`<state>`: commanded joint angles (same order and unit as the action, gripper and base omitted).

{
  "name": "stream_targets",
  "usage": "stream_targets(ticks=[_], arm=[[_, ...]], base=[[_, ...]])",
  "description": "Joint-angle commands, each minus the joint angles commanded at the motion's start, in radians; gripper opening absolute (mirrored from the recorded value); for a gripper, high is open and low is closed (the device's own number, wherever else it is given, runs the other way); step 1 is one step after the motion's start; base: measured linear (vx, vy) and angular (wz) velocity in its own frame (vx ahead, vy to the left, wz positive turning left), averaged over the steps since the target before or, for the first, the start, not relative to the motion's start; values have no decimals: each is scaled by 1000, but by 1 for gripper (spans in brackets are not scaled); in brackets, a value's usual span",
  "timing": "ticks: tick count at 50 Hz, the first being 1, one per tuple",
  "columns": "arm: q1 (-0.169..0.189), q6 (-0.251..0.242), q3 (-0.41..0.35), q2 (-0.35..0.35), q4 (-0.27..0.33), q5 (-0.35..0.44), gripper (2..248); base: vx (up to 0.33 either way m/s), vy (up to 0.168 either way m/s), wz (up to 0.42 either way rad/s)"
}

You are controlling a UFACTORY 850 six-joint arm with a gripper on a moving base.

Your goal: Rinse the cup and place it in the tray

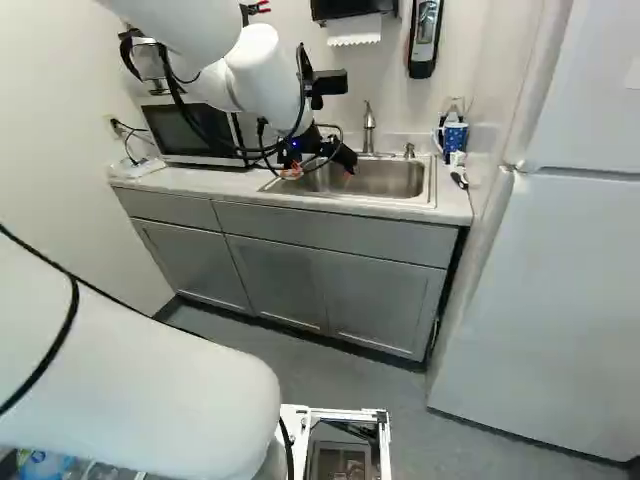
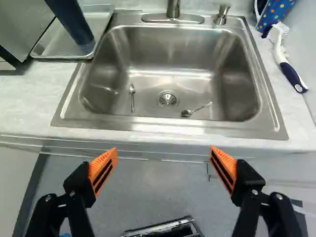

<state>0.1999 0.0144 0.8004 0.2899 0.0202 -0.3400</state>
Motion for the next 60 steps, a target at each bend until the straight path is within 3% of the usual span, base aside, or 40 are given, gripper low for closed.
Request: stream_targets(ticks=[60], arm=[[0, 0, 0, 0, 0, 0, 247]], base=[[-99, 13, -173]])
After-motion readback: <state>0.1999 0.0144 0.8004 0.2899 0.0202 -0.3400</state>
